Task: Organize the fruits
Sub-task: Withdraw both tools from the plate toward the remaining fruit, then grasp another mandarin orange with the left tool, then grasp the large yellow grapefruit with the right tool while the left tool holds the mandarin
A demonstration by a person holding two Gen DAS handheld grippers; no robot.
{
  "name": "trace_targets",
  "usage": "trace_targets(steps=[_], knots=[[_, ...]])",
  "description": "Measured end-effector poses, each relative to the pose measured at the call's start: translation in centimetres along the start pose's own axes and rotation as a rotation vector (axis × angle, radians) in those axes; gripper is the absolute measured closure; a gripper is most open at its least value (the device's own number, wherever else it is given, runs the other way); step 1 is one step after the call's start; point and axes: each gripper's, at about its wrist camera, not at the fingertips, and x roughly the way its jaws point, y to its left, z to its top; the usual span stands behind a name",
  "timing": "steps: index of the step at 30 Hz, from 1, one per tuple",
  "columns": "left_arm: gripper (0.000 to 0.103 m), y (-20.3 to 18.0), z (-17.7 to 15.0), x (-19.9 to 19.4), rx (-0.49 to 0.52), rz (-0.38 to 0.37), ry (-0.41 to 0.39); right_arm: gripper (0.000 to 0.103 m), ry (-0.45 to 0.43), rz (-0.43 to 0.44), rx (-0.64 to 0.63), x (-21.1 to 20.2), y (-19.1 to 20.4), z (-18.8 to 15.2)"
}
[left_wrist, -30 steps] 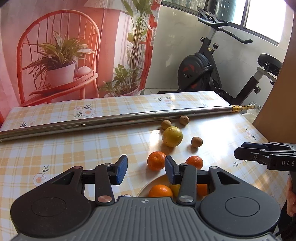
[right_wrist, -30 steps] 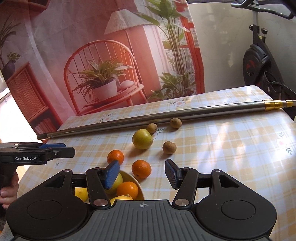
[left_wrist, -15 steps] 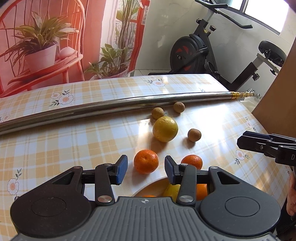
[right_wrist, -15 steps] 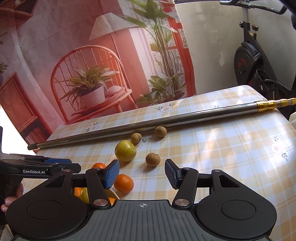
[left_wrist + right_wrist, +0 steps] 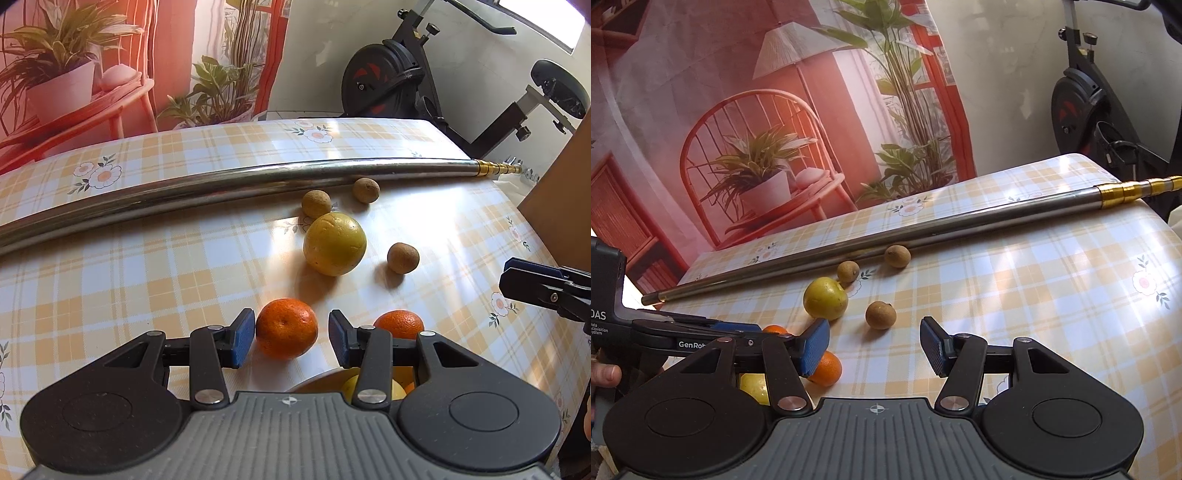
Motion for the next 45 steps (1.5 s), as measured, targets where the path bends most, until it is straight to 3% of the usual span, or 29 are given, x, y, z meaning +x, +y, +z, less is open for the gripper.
trace_targets(steps=[12,24,32,37,45], knots=[[0.063,0.2,-0.6,0.1,0.008,0.037,-0.025,0.051,0.02,0.004,0.015,0.9,-0.6,-0.1],[0.063,0.5,-2.2,-5.9,-0.003,0.113,-0.196,0.051,0.048,0.024,-0.079,2.3,0.7,0.8],[0.063,1.8,-3.5,-9.4,-0.113,0.136,-0.282,0.051,0.048,0.079,-0.21,5.0,3.2,2.5],[0.063,2.1,-4.1,-10.2,-0.163,0.14,-0.29,0.051,0.051,0.116,-0.254,7.6,4.4,3.8],[0.063,2.9,-5.1,-10.6,-0.203,0.135,-0.288,0.051,0.149,0.103,-0.282,12.6,6.0,4.1]])
